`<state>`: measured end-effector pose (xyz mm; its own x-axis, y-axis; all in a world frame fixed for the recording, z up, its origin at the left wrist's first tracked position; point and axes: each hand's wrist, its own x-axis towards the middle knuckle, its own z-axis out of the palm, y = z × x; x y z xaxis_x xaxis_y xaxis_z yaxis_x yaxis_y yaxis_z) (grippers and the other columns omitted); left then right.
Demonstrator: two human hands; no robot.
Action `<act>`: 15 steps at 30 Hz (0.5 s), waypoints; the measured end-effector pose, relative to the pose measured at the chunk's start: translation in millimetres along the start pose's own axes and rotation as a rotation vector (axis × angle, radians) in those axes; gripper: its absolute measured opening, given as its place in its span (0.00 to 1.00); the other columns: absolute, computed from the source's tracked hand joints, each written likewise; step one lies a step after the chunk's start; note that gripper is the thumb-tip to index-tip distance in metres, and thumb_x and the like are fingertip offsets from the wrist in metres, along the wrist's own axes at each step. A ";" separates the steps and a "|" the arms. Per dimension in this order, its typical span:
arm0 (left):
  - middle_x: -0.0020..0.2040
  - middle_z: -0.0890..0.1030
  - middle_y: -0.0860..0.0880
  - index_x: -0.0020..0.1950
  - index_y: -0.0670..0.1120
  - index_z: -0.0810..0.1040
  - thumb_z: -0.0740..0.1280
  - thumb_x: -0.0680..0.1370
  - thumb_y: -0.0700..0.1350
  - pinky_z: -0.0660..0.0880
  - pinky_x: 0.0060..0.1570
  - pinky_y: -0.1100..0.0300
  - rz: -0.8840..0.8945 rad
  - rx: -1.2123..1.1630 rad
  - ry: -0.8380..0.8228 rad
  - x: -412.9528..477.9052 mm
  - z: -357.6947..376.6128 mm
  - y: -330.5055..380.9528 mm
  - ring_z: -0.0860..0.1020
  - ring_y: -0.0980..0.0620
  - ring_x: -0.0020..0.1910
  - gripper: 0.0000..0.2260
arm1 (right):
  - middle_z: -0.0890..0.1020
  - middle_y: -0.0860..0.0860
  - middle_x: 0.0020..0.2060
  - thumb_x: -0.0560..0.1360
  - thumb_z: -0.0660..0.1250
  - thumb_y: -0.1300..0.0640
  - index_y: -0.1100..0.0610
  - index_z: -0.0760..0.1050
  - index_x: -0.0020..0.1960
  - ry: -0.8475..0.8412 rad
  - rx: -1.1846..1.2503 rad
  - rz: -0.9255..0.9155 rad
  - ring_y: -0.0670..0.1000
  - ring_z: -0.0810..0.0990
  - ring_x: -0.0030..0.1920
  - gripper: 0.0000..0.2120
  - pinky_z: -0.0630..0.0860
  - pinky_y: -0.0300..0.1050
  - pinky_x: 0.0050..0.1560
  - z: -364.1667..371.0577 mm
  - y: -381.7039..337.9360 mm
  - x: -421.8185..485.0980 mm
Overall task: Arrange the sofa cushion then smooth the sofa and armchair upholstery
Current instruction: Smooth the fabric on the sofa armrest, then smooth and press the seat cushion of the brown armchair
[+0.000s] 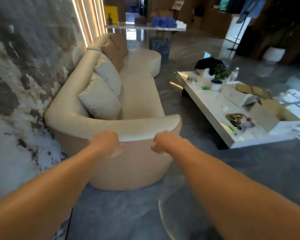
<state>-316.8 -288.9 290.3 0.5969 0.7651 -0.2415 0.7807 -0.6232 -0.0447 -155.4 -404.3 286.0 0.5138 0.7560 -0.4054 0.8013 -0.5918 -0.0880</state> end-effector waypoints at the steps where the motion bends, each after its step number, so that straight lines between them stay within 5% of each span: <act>1: 0.54 0.79 0.46 0.62 0.48 0.76 0.59 0.79 0.59 0.72 0.43 0.54 0.005 0.015 0.004 -23.5 -15.6 17.0 0.78 0.45 0.51 0.20 | 0.76 0.58 0.65 0.76 0.64 0.50 0.57 0.76 0.64 0.003 -0.008 0.008 0.61 0.76 0.63 0.19 0.74 0.56 0.63 -9.1 7.9 -29.9; 9: 0.62 0.79 0.43 0.63 0.47 0.78 0.62 0.76 0.60 0.74 0.51 0.51 0.324 0.133 0.058 -255.8 -90.6 153.6 0.77 0.41 0.60 0.22 | 0.76 0.58 0.66 0.78 0.61 0.51 0.56 0.75 0.67 -0.016 0.152 0.081 0.62 0.75 0.65 0.20 0.75 0.57 0.63 -2.7 99.8 -329.7; 15: 0.54 0.81 0.46 0.52 0.50 0.81 0.60 0.76 0.60 0.74 0.44 0.53 0.699 0.089 -0.102 -428.2 -87.3 272.3 0.79 0.41 0.51 0.18 | 0.78 0.57 0.64 0.78 0.60 0.48 0.55 0.75 0.66 -0.131 0.204 0.306 0.62 0.76 0.63 0.20 0.75 0.56 0.62 50.2 203.1 -533.5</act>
<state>-343.7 -772.1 466.1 0.9288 0.1655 -0.3317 0.2010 -0.9767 0.0753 -282.2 -941.9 438.7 0.6652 0.5018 -0.5529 0.5331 -0.8377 -0.1188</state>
